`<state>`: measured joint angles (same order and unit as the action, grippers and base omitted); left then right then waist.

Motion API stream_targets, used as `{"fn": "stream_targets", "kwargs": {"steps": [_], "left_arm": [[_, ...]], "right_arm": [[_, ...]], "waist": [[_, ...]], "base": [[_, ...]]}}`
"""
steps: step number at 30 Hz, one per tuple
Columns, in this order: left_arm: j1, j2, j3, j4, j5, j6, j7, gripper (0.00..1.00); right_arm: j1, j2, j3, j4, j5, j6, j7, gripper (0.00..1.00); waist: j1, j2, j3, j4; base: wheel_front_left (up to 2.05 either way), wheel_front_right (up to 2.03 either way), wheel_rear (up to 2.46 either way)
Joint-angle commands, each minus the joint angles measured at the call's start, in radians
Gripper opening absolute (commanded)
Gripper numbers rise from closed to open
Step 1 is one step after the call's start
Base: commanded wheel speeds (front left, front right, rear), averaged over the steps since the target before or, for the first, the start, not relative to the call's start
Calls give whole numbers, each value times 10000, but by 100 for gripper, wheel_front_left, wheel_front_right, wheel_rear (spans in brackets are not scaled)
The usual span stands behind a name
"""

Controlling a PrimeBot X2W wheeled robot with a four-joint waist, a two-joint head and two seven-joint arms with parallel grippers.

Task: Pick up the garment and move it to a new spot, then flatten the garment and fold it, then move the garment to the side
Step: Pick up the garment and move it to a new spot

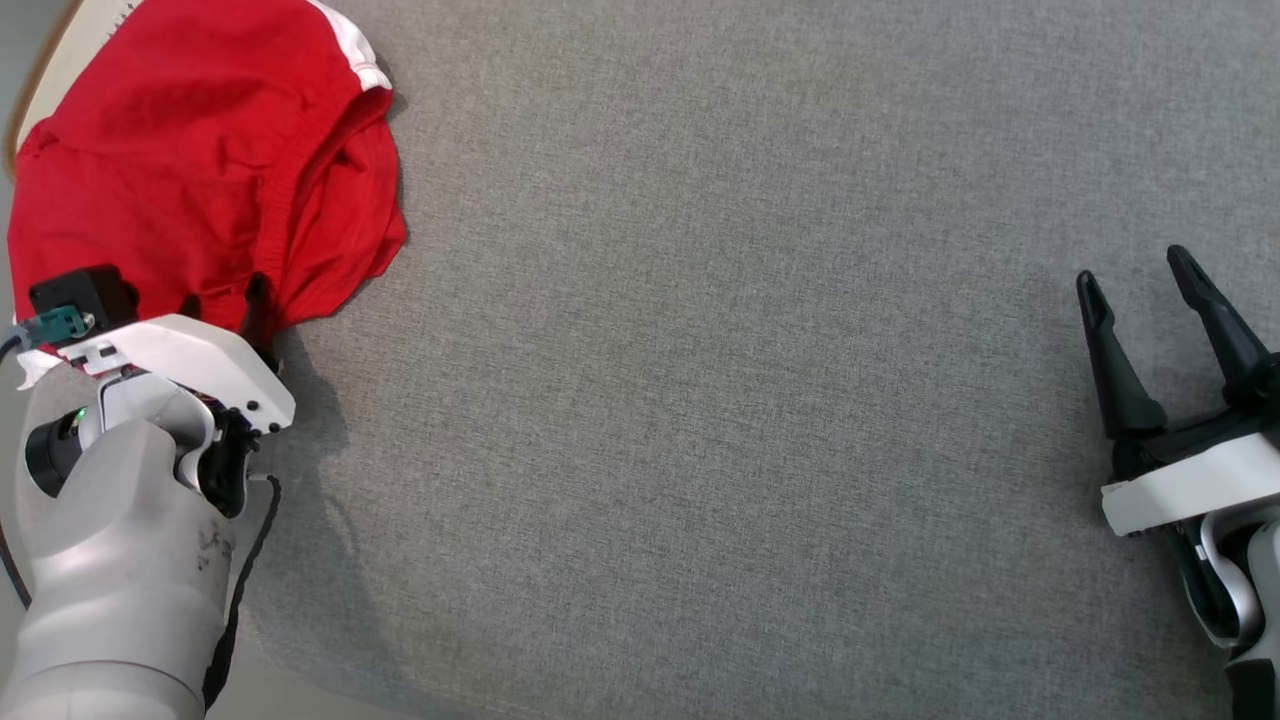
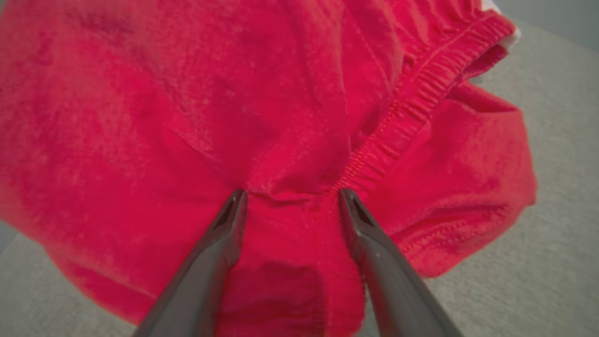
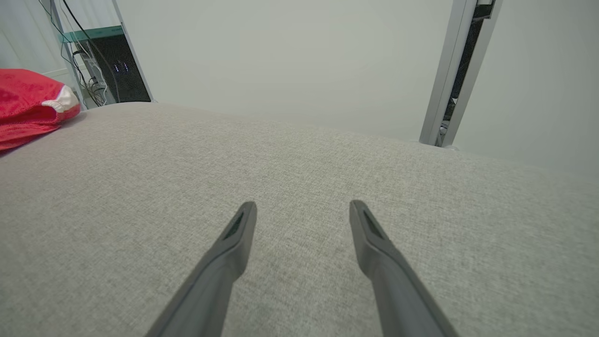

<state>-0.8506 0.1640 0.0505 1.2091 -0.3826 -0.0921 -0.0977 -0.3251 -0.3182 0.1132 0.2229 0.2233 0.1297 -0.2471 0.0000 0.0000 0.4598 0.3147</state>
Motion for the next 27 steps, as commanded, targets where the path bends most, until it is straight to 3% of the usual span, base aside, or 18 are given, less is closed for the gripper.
{"fn": "stream_targets", "kwargs": {"steps": [1,3,4,5,6,19,23,27], "left_arm": [[-179,53,-16,87,-110,-46,56,100],[-268,56,-62,276,-139,-112,307,100],[-315,65,-59,340,-179,-133,357,73],[-350,101,-107,377,-133,-149,377,29],[-369,117,-120,403,-166,-196,332,0],[-152,369,-102,-293,-509,-377,-1531,0],[173,422,-13,-1313,-579,-373,-1676,0],[1117,294,290,-3493,-146,-255,-1682,0]], "right_arm": [[-101,-71,10,0,67,19,8,100],[-99,-88,32,-11,49,19,39,100],[-102,-98,35,-19,60,19,52,100],[-114,-108,41,-24,71,19,59,100],[-123,-113,42,-25,77,19,59,100],[183,104,-215,89,59,19,-51,100],[323,233,-332,134,3,19,-94,100],[670,413,-599,213,-62,19,-126,100]], "waist": [[0,0,68,-16],[0,0,126,-35],[0,0,146,-43],[0,0,158,-52],[0,0,162,-63],[0,0,-483,67],[0,0,-856,139],[0,0,-1458,308]], "base": [[0,0,0],[0,0,0],[0,0,0],[0,0,0],[0,0,0],[0,0,0],[0,0,0],[0,0,0]]}}
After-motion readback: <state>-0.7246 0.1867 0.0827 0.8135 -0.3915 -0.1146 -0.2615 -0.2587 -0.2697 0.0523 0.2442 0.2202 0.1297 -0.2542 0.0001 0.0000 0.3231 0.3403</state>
